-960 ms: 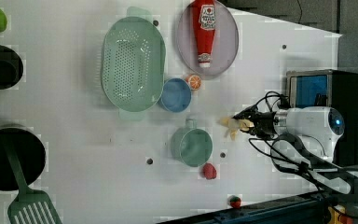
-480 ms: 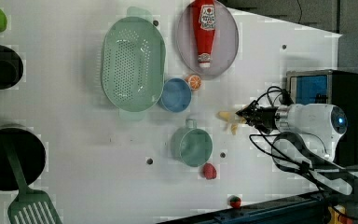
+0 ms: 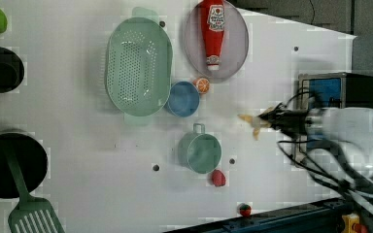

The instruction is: Pick banana from table and place on oven.

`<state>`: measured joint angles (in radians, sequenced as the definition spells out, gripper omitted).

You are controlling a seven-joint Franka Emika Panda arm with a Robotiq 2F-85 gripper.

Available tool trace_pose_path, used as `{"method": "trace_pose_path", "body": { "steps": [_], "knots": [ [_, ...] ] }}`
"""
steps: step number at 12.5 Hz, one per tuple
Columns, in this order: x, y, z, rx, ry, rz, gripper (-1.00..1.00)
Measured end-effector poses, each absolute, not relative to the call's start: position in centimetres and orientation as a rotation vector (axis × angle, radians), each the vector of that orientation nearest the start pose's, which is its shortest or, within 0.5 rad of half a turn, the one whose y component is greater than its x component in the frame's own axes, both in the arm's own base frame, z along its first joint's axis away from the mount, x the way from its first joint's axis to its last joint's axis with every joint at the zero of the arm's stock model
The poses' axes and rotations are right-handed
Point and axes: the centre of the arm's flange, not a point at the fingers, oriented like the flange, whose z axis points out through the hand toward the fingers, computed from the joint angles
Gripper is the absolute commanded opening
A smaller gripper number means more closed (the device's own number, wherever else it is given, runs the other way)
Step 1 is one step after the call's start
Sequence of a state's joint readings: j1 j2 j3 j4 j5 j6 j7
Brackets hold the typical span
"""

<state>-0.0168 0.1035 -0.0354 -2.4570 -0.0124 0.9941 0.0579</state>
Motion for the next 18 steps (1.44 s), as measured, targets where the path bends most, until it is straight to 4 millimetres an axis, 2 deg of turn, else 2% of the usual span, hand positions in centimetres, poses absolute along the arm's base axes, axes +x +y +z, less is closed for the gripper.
{"method": "trace_pose_path", "body": {
  "steps": [3, 6, 7, 8, 9, 11, 14, 16, 18],
  "knots": [
    [47.7, -2.3, 38.7, -2.822, 1.351, -0.02, -0.64],
    [47.4, -2.1, 51.9, -2.798, 1.327, -0.14, -0.64],
    [47.0, -2.1, 55.0, -2.793, 1.32, -0.172, -0.64],
    [46.1, -1.9, 56.7, -2.788, 1.318, -0.154, -0.64],
    [45.3, -2.0, 57.6, -2.777, 1.32, -0.13, -0.64],
    [45.0, -4.4, 57.7, -2.736, 1.364, -0.11, -0.64],
    [45.3, -12.0, 56.6, -2.704, 1.486, -0.102, -0.64],
    [45.3, -17.0, 54.4, -2.693, 1.522, -0.05, -0.64],
    [45.4, -21.7, 52.1, -2.765, 1.485, -0.045, -0.64]
  ]
}}
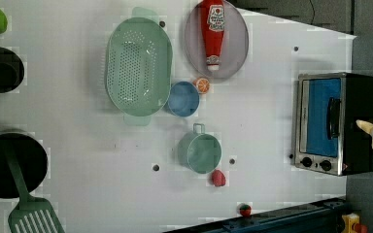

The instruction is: Pick banana from table and place on oven.

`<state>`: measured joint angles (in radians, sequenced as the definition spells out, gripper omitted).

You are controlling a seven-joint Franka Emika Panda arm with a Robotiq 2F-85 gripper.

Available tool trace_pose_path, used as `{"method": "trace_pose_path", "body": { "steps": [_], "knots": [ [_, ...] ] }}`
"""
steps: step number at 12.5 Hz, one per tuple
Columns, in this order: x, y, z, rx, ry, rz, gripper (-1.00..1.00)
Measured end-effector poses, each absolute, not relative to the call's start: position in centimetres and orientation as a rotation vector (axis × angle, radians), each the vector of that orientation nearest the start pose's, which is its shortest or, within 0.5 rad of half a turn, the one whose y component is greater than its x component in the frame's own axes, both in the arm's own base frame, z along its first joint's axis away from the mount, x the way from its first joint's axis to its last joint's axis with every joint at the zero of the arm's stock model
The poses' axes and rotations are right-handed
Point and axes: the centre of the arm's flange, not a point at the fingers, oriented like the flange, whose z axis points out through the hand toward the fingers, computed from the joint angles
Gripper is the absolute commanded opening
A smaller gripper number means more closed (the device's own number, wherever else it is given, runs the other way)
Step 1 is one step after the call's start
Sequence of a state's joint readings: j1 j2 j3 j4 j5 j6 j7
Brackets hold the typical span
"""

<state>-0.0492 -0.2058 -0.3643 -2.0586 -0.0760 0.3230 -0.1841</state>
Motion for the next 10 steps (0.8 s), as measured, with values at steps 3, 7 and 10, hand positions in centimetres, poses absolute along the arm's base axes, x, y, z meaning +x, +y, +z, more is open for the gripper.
{"method": "trace_pose_path", "body": {
  "steps": [3, 7, 10],
  "knots": [
    [45.5, -27.5, 48.2, -2.888, 1.351, 0.007, -0.64],
    [48.0, -33.0, 44.7, -3.054, 1.174, 0.05, -0.64],
    [47.8, -35.0, 41.7, -3.131, 1.067, 0.168, -0.37]
  ]
}}
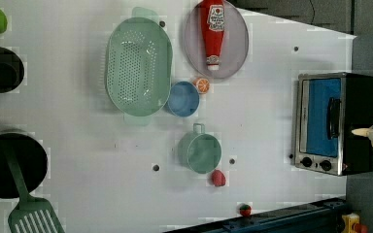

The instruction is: Pick banana from table and place on oven.

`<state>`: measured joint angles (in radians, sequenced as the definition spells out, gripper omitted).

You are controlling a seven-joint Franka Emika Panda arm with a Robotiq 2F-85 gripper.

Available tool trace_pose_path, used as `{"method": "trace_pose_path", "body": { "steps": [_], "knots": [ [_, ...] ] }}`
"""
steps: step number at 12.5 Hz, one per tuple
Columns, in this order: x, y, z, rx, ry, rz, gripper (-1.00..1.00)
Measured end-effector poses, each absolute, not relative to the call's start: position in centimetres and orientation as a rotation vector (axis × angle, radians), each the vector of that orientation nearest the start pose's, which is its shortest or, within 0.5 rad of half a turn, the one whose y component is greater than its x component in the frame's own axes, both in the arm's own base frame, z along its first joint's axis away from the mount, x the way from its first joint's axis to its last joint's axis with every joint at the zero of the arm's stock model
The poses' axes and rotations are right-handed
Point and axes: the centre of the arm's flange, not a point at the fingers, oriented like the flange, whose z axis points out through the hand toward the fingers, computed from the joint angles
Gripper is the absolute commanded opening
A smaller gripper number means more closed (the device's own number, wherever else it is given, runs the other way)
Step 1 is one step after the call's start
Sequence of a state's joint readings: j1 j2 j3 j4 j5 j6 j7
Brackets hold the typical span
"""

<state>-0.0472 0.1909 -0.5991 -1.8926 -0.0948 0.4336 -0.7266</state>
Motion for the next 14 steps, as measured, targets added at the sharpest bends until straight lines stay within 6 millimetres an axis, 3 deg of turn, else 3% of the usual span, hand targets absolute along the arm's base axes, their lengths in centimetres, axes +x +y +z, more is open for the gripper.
{"method": "trace_pose_path", "body": {
  "steps": [3, 6, 11, 12, 14],
  "knots": [
    [48.6, -35.0, 40.7, -3.166, 0.969, 0.16, 0.3],
    [49.2, -34.1, 41.9, -3.153, 0.957, 0.125, 1.0],
    [49.0, -34.7, 42.8, -3.166, 0.954, 0.159, 1.0],
    [49.5, -34.2, 43.7, -3.164, 0.936, 0.16, 1.0],
    [50.4, -31.2, 45.7, -3.146, 0.844, 0.229, 1.0]
  ]
}}
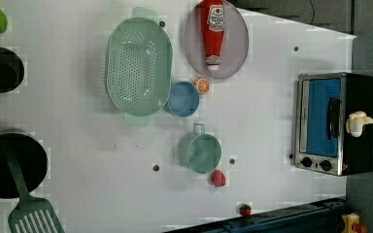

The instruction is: Pick banana from table and place on oven.

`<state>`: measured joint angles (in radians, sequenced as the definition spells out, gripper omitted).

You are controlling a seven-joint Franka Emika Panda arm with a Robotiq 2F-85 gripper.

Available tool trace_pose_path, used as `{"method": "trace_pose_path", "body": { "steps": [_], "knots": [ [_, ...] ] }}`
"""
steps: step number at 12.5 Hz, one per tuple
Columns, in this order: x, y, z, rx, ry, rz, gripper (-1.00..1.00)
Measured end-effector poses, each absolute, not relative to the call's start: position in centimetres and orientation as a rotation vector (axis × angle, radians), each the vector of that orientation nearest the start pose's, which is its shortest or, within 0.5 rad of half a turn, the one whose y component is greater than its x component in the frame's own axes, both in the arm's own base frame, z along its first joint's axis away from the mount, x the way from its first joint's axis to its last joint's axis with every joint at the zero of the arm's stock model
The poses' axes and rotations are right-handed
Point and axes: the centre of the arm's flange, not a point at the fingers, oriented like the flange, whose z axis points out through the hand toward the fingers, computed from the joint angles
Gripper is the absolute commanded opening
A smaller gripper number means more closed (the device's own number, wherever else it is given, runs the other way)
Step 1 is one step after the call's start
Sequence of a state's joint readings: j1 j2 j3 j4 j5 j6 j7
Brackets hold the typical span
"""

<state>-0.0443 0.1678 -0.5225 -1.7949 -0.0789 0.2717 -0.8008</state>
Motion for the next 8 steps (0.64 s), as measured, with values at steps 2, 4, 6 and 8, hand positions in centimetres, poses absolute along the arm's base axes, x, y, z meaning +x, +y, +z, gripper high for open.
{"method": "trace_pose_path", "body": {
  "steps": [2, 4, 6, 8],
  "knots": [
    [51.9, -26.1, 48.7, -3.125, 0.801, 0.207, 1.0],
    [53.8, -19.1, 52.4, -3.114, 0.811, 0.074, 1.0],
    [55.0, -11.0, 55.8, -3.08, 0.871, -0.047, 1.0],
    [54.4, -3.6, 57.3, -3.005, 0.99, -0.022, 1.0]
  ]
}}
